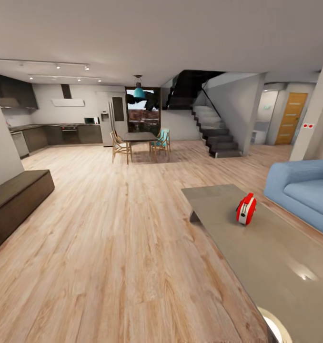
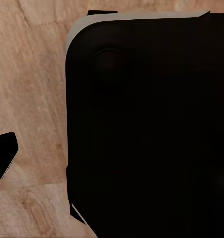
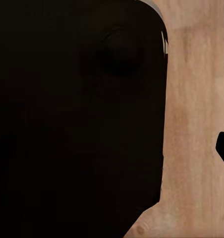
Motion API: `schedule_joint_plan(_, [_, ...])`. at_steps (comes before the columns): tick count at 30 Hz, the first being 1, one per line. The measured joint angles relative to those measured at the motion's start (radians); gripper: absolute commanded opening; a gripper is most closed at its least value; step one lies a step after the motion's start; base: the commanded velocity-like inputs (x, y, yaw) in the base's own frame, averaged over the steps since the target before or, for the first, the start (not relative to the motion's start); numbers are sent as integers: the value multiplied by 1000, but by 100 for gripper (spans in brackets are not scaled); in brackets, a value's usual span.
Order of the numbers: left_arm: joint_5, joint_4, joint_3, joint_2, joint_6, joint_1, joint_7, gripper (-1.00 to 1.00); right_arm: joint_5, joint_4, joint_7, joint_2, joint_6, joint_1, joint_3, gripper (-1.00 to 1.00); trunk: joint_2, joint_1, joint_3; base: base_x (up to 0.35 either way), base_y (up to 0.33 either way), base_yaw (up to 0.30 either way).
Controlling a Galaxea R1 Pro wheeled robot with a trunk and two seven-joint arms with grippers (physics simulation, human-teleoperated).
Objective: Turn on the radio receiver that's on the table in the living room.
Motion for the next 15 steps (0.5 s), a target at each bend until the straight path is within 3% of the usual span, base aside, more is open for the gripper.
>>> schedule_joint_plan(8, [0, -1, -1, 0, 0, 0, 0, 100, 2, 0, 1, 1, -2, -1, 0, 100, 0, 0, 0, 0, 0, -274])
schedule_joint_plan(15, [0, -2, -3, 1, 0, 0, 3, 100, 6, 0, 1, 2, -2, 0, 1, 100, 0, 0, 0, 0, 0, -56])
